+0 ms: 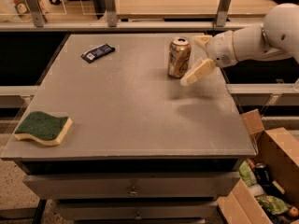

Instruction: Move orange can near rxbar blueberry

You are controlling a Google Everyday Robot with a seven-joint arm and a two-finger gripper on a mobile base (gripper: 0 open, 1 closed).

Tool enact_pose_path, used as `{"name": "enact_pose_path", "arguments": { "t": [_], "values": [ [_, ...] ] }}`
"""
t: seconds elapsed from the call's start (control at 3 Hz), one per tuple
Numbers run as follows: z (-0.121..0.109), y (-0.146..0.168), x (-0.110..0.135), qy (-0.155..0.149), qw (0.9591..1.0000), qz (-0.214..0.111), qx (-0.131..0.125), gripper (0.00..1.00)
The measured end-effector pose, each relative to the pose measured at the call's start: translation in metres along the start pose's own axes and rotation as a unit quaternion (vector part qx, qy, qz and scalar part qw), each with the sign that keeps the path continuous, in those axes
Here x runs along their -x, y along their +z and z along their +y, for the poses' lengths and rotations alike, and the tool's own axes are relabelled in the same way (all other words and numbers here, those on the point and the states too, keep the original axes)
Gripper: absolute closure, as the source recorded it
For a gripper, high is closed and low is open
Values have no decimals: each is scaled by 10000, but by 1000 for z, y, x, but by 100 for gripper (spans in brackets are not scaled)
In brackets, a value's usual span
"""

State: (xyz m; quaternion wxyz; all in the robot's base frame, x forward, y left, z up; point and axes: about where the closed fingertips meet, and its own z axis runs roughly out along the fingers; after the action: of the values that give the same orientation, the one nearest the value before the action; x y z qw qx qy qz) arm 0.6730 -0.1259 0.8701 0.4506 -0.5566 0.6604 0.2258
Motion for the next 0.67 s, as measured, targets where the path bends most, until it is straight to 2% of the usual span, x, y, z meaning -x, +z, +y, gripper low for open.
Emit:
{"name": "enact_pose_path", "arguments": {
  "t": [0.33, 0.67],
  "values": [
    [-19, 23, -1, 226, 9983, -522, 139, 16],
    [-26, 35, 11, 284, 9946, -940, 327, 40]
  ]
}}
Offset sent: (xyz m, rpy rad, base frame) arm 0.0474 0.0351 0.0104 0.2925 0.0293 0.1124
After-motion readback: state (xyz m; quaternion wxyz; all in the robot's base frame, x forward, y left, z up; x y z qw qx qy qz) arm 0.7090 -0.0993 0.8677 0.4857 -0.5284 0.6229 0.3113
